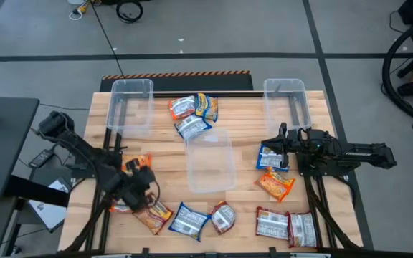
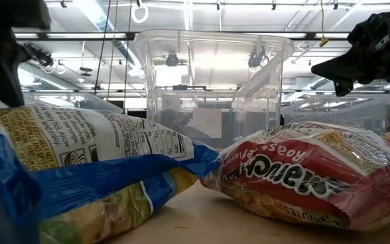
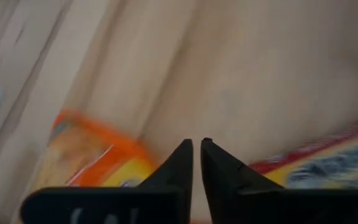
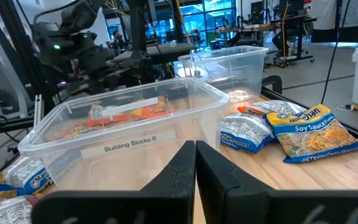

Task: Sort Maruchan noodles
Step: Put the orange noodle pack into the middle transparent bin

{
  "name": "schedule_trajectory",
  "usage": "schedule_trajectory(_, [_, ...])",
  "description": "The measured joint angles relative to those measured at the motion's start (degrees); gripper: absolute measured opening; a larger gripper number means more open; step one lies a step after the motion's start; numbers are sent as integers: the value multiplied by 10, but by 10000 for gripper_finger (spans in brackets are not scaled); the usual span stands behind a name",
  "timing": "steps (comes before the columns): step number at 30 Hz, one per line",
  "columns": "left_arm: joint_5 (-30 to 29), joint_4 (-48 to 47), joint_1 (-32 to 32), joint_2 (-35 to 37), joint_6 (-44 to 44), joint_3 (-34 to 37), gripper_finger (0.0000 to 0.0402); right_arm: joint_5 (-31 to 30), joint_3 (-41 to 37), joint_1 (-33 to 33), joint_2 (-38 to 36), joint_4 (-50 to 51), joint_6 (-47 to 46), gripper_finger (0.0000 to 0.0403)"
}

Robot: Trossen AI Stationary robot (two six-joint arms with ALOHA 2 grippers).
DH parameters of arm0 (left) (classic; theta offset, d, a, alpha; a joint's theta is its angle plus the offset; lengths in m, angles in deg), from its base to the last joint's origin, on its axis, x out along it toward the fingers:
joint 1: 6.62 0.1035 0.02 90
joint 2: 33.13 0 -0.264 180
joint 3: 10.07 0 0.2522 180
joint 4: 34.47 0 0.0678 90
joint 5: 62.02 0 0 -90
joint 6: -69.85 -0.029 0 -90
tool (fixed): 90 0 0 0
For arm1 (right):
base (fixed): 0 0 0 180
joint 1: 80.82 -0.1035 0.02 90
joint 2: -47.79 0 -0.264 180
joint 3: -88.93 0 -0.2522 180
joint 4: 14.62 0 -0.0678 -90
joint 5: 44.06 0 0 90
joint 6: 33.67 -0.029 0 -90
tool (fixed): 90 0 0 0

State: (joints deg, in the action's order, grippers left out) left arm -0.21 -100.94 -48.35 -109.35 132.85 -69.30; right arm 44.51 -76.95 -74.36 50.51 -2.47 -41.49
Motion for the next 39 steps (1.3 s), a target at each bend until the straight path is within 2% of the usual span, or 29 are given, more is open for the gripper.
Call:
schedule_trajectory(3, [16, -11, 31, 0, 52, 11, 72, 0, 0, 0, 0, 0, 0, 18])
schedule_trajectory(6, [17, 1, 46, 0, 56, 23, 112, 0, 0, 0, 0, 0, 0, 18])
schedule_trajectory(11, [19, 11, 51, -6, 56, 27, 175, 0, 0, 0, 0, 0, 0, 18])
schedule_trajectory(14, [52, 14, 47, -19, 90, 27, 194, 0, 0, 0, 0, 0, 0, 18])
schedule_trajectory(17, [91, 41, 29, -43, 129, 26, 196, 0, 0, 0, 0, 0, 0, 18])
schedule_trajectory(20, [90, 45, 7, -78, 141, -4, 188, 0, 0, 0, 0, 0, 0, 18])
schedule_trajectory(27, [38, -129, -18, -176, 139, -136, 172, 0, 0, 0, 0, 0, 0, 18])
schedule_trajectory(30, [18, -181, -13, -216, 142, -141, 172, 0, 0, 0, 0, 0, 0, 18])
schedule_trajectory(35, [-8, -172, 9, -266, 142, -141, 172, 0, 0, 0, 0, 0, 0, 18])
schedule_trajectory(39, [-2, -180, 21, -298, 144, -141, 172, 0, 0, 0, 0, 0, 0, 18])
